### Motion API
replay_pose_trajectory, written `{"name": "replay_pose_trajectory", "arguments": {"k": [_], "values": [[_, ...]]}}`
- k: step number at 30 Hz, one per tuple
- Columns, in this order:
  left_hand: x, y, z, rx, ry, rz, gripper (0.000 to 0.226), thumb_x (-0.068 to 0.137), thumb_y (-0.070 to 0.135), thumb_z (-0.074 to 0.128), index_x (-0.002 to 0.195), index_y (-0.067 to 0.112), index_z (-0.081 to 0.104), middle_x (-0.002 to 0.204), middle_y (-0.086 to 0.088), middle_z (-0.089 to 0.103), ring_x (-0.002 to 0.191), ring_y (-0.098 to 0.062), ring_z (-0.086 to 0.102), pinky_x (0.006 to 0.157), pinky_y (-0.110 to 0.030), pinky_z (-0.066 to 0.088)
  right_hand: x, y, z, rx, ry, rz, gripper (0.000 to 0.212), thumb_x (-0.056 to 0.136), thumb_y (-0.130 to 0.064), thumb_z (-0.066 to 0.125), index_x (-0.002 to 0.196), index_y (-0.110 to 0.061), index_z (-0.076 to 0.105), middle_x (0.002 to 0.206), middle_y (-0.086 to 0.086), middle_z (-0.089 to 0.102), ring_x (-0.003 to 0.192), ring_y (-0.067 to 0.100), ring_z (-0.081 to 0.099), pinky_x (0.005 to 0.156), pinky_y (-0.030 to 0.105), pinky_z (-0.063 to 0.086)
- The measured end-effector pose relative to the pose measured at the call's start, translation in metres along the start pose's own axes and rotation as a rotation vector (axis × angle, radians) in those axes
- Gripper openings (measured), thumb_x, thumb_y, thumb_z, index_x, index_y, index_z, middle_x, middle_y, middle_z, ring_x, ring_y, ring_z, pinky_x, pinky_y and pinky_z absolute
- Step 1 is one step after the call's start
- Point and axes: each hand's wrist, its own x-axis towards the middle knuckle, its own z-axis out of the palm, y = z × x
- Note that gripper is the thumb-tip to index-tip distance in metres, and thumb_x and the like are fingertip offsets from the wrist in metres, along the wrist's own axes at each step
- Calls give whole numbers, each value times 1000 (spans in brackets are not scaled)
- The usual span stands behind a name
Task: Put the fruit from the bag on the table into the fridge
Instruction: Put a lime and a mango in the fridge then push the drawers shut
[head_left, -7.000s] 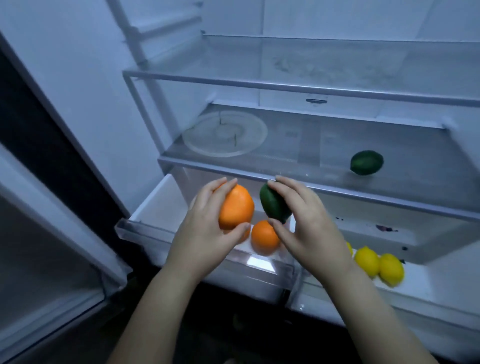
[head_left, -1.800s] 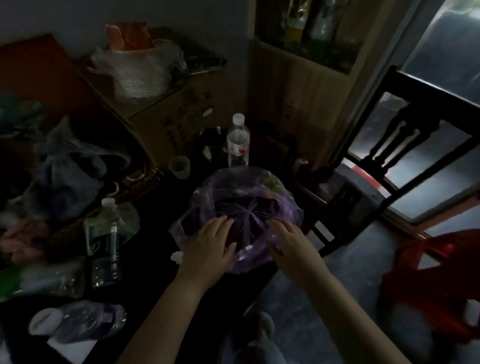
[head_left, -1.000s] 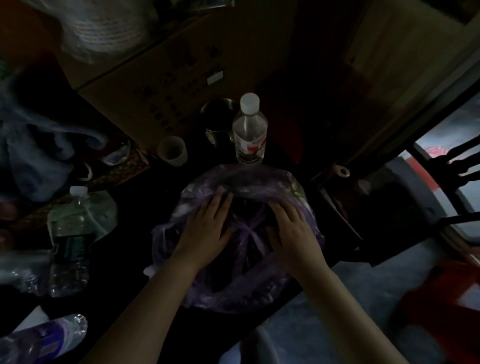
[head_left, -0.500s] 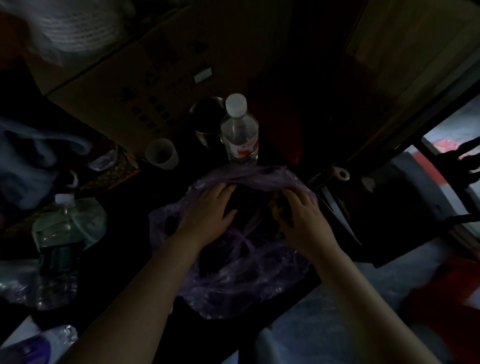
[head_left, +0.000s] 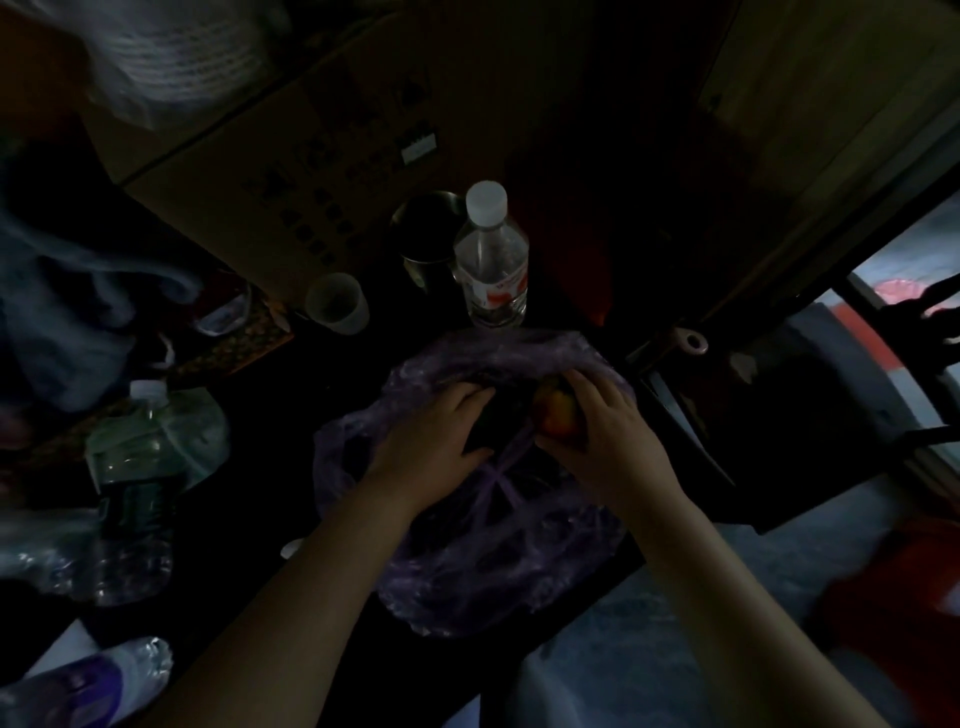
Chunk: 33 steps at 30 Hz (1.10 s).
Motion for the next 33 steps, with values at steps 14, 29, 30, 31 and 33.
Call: {"name": "replay_pose_trajectory", "arguments": {"k": [14,29,30,31,33], "values": [[-121,26,-42,-104,205,177,64,91,42,56,147,26,28,150,13,25,133,-6,31,99,-18,32,-119,-81,-8,4,273,16,87,77,-55,68,147,-26,27,151,-4,30,137,20,30,103,38,40],[-325,31,-92,-173,366,476,64,88,34,62,144,22,35,145,9,33,132,-7,33,100,-14,28,-317,-217,22,8,625,18,83,74,-42,76,143,-21,34,144,3,37,126,25,44,97,37,46],[-338,32,-94,-182,364,499,64,88,35,63,144,23,36,145,9,34,132,-6,33,100,-14,27,-332,-227,24,11,648,8,82,74,-39,77,142,-19,35,143,3,37,126,24,45,97,35,46],[-351,33,-95,-188,359,523,63,87,34,63,143,23,36,145,9,34,132,-6,32,101,-15,26,-346,-237,26,17,673,-1,81,74,-36,78,142,-18,37,143,3,38,126,23,45,98,33,45],[-375,37,-94,-190,353,576,63,86,33,65,142,22,37,144,8,35,131,-6,33,103,-15,25,-377,-255,32,24,726,-11,80,74,-31,79,141,-16,38,142,3,39,127,20,45,101,33,44]]}}
